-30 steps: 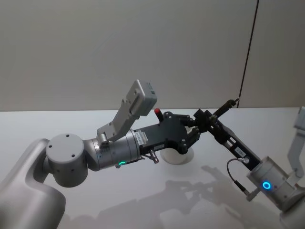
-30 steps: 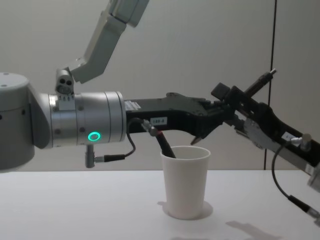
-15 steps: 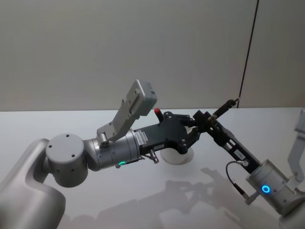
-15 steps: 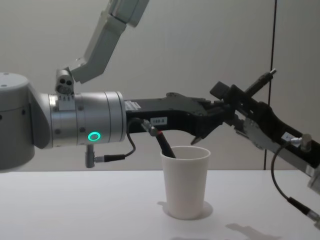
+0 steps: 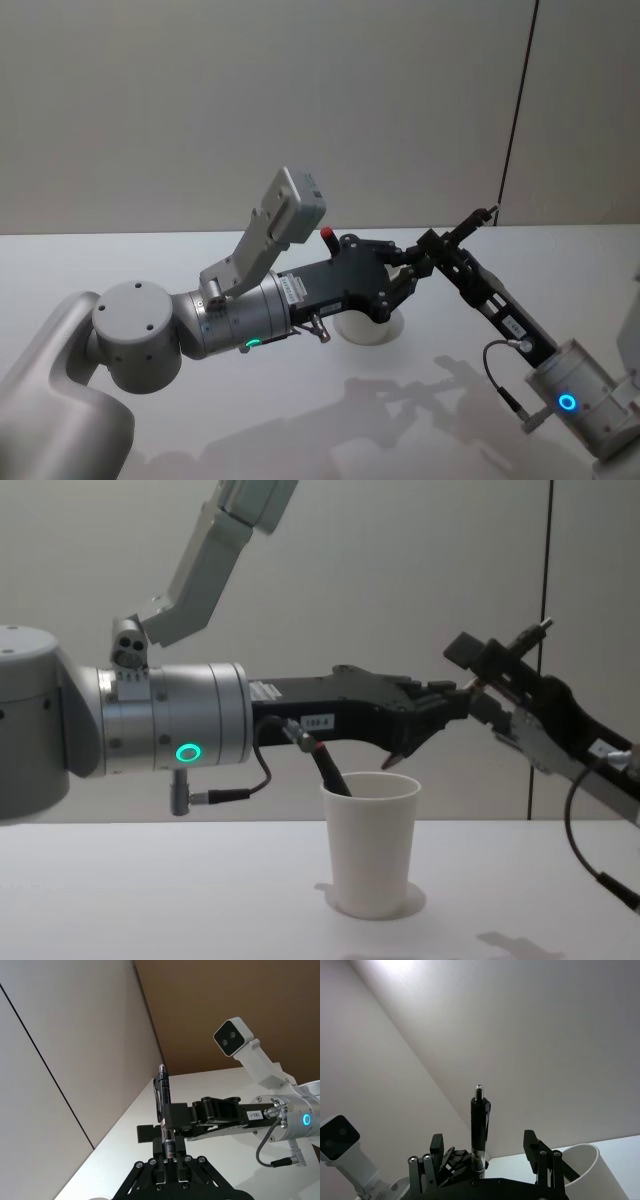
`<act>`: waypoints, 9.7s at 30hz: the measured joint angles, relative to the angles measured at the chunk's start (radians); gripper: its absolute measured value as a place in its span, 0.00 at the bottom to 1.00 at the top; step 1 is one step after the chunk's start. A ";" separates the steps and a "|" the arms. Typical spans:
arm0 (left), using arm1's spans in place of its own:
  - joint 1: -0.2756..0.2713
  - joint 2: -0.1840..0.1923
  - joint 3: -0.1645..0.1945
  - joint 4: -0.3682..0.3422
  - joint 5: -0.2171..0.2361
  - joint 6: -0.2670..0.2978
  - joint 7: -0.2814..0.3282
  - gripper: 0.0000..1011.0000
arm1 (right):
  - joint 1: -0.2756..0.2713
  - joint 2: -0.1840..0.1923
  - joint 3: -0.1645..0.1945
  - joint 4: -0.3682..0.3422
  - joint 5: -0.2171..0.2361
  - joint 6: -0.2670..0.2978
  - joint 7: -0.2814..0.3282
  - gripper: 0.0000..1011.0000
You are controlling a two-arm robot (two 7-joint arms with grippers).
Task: Place the pen into the pen holder.
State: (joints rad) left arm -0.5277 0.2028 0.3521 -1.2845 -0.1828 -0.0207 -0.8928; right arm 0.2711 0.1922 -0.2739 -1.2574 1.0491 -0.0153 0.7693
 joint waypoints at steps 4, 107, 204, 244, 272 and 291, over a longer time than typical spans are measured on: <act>0.000 0.000 0.000 0.000 0.000 0.000 0.000 0.14 | -0.009 0.005 0.002 -0.015 0.007 -0.006 -0.004 0.99; 0.000 0.000 0.000 -0.001 -0.002 -0.002 0.000 0.14 | -0.013 0.030 -0.014 -0.067 0.054 -0.015 -0.032 0.15; 0.000 0.000 0.000 0.000 0.000 0.000 0.000 0.99 | 0.103 0.198 0.086 -0.150 -0.225 0.100 -0.104 0.15; 0.000 0.000 0.000 0.000 0.000 0.000 0.000 0.99 | 0.361 0.111 0.029 0.214 -0.309 0.078 0.080 0.15; 0.000 0.000 0.000 0.000 0.000 0.000 0.000 0.99 | 0.527 0.024 -0.042 0.492 -0.368 0.026 0.141 0.15; 0.000 0.000 0.000 0.000 0.000 0.000 0.000 0.99 | 0.621 -0.036 -0.091 0.689 -0.390 -0.021 0.192 0.15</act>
State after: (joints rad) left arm -0.5277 0.2028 0.3521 -1.2844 -0.1828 -0.0208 -0.8928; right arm 0.8920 0.1565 -0.3653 -0.5688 0.6587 -0.0365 0.9614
